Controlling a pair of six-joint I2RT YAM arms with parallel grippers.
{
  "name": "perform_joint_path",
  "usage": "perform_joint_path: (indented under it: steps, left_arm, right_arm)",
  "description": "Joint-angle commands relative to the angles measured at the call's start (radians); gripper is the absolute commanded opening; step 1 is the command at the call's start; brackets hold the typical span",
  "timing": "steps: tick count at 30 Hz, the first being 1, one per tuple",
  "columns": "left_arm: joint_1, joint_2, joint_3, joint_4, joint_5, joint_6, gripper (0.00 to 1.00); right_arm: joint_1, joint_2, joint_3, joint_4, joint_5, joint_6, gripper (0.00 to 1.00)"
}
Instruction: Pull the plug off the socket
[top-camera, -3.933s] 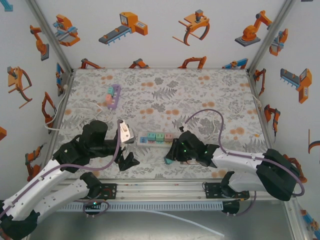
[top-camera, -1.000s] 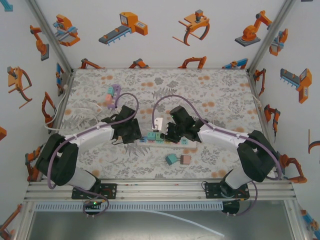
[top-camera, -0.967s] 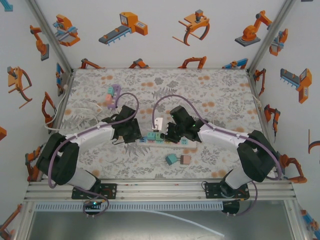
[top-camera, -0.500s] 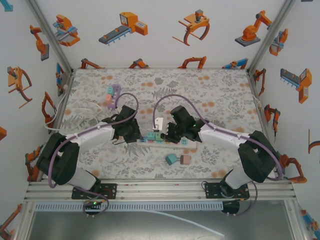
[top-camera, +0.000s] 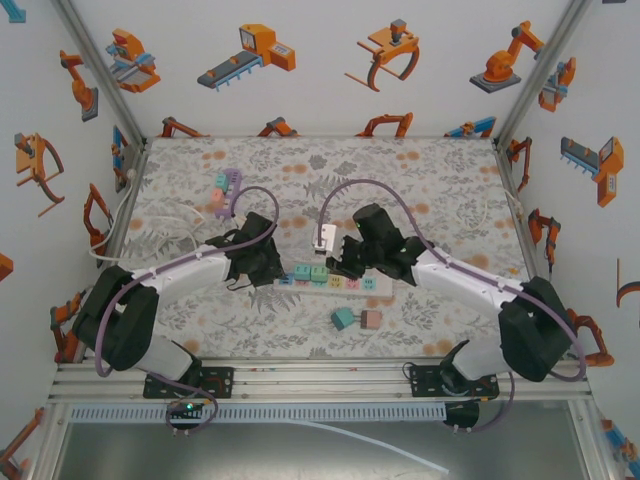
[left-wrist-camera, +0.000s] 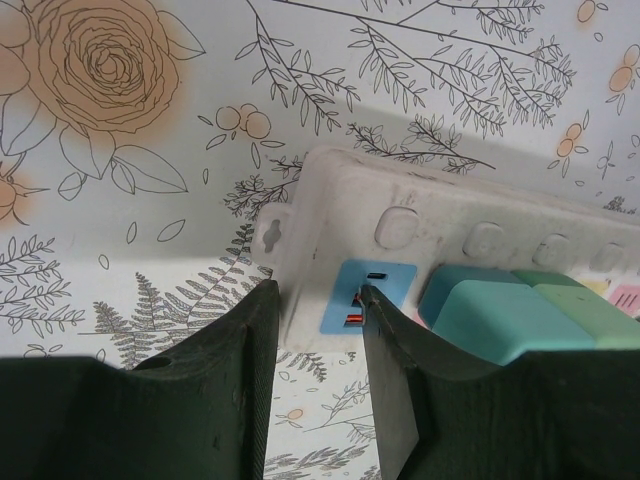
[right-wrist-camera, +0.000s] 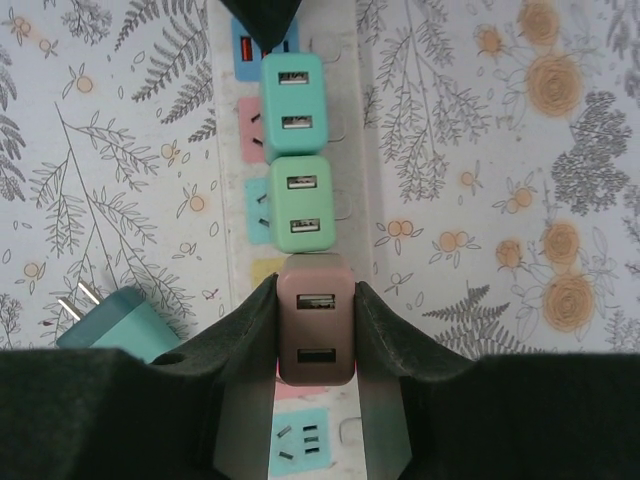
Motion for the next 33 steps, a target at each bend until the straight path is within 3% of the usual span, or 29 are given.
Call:
perform_joint_path:
  steps: [1, 7, 14, 22, 27, 33]
  left_arm:
    - [-0.01, 0.027, -0.015, -0.043, -0.045, -0.011, 0.42]
    - [-0.01, -0.037, 0.0, -0.062, -0.059, 0.009, 0.57]
    - [-0.009, -0.153, 0.028, -0.118, -0.094, 0.039, 0.63]
    - [-0.011, -0.363, 0.057, -0.175, -0.077, 0.143, 0.79]
    - [-0.011, -0.539, 0.064, -0.207, -0.014, 0.264, 0.87]
    - [-0.011, -0.726, 0.077, -0.308, 0.02, 0.415, 0.94]
  right_arm:
    - [0.001, -0.063, -0.013, 0.088, -0.051, 0.052, 0.17]
    - [-0.001, -0.204, -0.085, 0.227, -0.025, 0.237, 0.17]
    - [-0.008, -0.401, -0.237, 0.49, 0.067, 0.592, 0.15]
    - [-0.01, -0.571, -0.355, 0.547, 0.206, 0.897, 0.14]
    - [-0.01, -0.615, -0.447, 0.58, 0.264, 1.239, 0.12]
    - [-0.01, -0.574, -0.52, 0.575, 0.213, 1.485, 0.12]
